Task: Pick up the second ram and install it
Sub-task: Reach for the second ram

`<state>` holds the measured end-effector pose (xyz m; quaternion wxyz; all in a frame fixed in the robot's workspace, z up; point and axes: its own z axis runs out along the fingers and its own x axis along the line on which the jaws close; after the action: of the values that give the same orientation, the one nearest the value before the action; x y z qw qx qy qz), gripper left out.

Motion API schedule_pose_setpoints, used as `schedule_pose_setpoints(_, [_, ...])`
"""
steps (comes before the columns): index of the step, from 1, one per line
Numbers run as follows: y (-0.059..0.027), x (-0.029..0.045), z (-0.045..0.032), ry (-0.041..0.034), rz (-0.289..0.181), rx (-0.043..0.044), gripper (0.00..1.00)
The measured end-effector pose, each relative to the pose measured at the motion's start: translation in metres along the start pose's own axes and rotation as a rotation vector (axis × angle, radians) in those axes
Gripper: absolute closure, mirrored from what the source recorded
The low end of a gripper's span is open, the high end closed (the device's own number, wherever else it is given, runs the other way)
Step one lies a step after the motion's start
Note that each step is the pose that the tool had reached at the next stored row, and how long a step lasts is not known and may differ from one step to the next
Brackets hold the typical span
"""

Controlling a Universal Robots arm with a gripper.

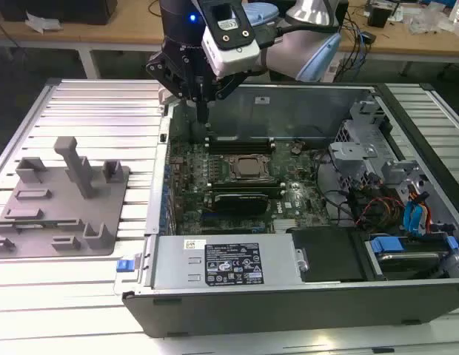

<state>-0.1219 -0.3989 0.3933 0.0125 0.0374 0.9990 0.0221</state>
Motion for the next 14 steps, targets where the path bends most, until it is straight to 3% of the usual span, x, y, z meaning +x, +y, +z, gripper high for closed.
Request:
schedule_pose_setpoints(8, [0.0, 0.0001, 0.0, -0.0001, 0.0, -0.0001, 0.92])
schedule_pose_setpoints(14, [-0.0007, 0.0095, -0.0002, -0.0001, 0.0, -0.0001, 0.92])
